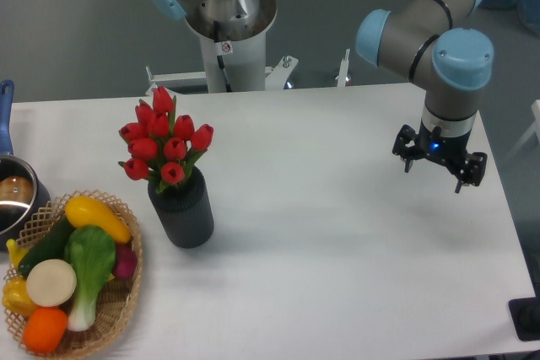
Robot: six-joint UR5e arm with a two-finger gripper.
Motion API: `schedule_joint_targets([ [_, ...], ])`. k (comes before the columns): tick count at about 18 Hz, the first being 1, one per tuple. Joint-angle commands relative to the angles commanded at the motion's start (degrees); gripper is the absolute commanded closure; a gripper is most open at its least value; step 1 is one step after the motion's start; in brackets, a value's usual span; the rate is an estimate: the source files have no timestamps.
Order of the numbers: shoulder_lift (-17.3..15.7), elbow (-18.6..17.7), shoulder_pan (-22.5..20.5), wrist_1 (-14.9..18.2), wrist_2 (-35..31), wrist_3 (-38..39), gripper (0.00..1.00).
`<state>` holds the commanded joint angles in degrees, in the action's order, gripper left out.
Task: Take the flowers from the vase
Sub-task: 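Move the open gripper toward the red tulips in the black vase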
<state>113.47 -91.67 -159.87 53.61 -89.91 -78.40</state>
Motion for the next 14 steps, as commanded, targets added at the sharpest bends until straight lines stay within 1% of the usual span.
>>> schedule_joint_targets([
  [6, 0.09, -0.62, 0.35, 0.0, 0.08, 0.09, 0.0],
  [7, 0.0, -1.31, 0.44, -0.09, 0.26, 0.09, 0.0],
  [8, -0.35, -3.06, 0.53, -0.35, 0.52, 0.35, 0.0],
  [10, -3.41, -6.4, 0.18, -0.44, 2.8, 0.79, 0.0],
  [12, -6.75, -10.96, 0.0, -0.88, 5.79, 2.01, 0.0],
  [14, -9.22, -13.79, -0.7, -1.58, 6.41, 2.29, 0.0],
])
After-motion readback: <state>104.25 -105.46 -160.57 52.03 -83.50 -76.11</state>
